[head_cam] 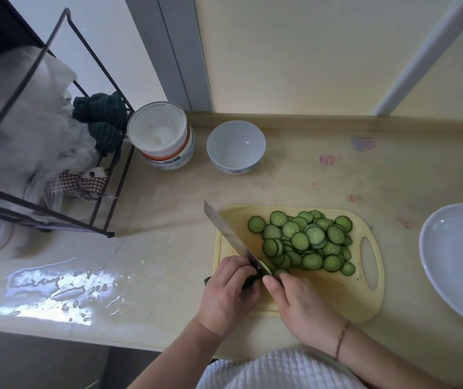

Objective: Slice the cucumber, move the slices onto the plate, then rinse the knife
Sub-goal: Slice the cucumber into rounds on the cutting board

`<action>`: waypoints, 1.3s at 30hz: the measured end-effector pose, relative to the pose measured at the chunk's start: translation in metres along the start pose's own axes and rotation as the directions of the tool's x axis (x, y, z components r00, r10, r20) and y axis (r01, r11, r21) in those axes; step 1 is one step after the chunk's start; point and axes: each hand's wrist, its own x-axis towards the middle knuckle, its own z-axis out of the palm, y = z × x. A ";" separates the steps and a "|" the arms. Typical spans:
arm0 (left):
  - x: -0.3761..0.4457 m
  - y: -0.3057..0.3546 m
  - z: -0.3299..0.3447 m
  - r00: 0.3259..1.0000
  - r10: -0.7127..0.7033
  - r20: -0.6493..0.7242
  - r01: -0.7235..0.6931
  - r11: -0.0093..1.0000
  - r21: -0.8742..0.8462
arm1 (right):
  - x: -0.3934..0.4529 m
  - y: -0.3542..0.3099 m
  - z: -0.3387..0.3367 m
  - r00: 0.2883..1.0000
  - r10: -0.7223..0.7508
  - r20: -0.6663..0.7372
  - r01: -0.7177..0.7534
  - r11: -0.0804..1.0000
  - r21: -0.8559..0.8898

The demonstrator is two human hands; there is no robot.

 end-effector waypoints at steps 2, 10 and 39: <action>0.000 0.000 0.000 1.000 -0.006 0.001 0.006 1.000 0.008 | 0.004 0.004 0.001 1.000 -0.007 -0.009 0.007 1.000 -0.005; -0.001 0.001 -0.002 1.000 -0.010 0.009 0.009 0.999 0.037 | -0.004 0.006 -0.015 1.000 -0.011 -0.020 0.011 1.000 0.010; 0.000 0.001 -0.001 1.000 -0.004 0.002 0.004 0.999 0.040 | 0.009 0.019 -0.016 0.998 0.053 -0.029 -0.051 0.997 0.066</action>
